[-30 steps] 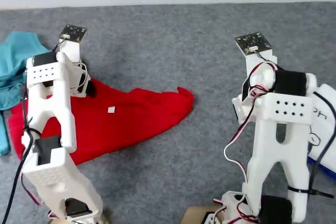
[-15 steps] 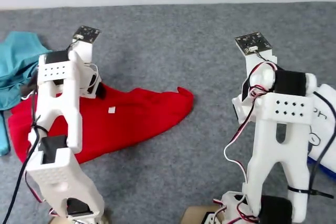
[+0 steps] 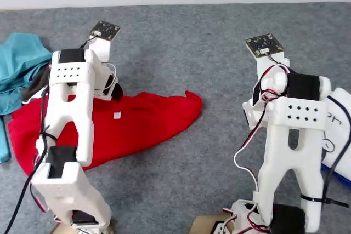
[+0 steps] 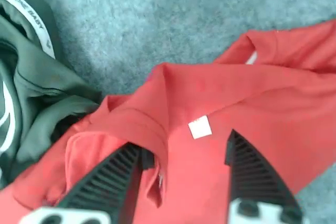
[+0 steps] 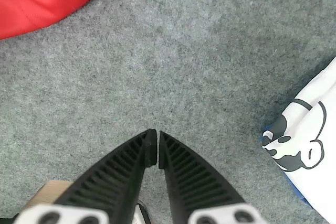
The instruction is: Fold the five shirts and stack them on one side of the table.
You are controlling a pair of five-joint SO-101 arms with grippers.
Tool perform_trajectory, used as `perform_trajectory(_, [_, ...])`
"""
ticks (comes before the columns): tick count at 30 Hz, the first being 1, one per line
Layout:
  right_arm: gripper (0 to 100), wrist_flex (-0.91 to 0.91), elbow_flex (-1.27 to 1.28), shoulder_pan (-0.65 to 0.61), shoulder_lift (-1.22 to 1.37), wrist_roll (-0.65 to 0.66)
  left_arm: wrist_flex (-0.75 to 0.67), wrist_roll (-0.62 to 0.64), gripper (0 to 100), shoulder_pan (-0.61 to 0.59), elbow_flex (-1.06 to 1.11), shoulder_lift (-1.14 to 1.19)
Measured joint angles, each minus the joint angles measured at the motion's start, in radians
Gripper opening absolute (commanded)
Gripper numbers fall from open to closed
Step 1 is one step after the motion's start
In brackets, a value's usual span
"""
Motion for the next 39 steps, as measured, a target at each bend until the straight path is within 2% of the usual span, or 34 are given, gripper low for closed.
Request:
perform_trajectory(8, [1.1,0.0,0.0,0.0,0.0,0.0,0.04,0.0,22,-0.014,0.008,-0.006])
perform_trajectory(19, [1.1,0.0,0.0,0.0,0.0,0.0,-0.095,0.0,22,-0.041,0.166,-0.008])
perform_trajectory(30, [1.1,0.0,0.0,0.0,0.0,0.0,-0.176,0.0,12,-0.061,0.166,0.077])
perform_trajectory(35, [1.1,0.0,0.0,0.0,0.0,0.0,-0.176,0.0,0,-0.061,0.166,0.078])
perform_trajectory(39, [1.1,0.0,0.0,0.0,0.0,0.0,-0.149,0.0,0,-0.061,0.137,0.078])
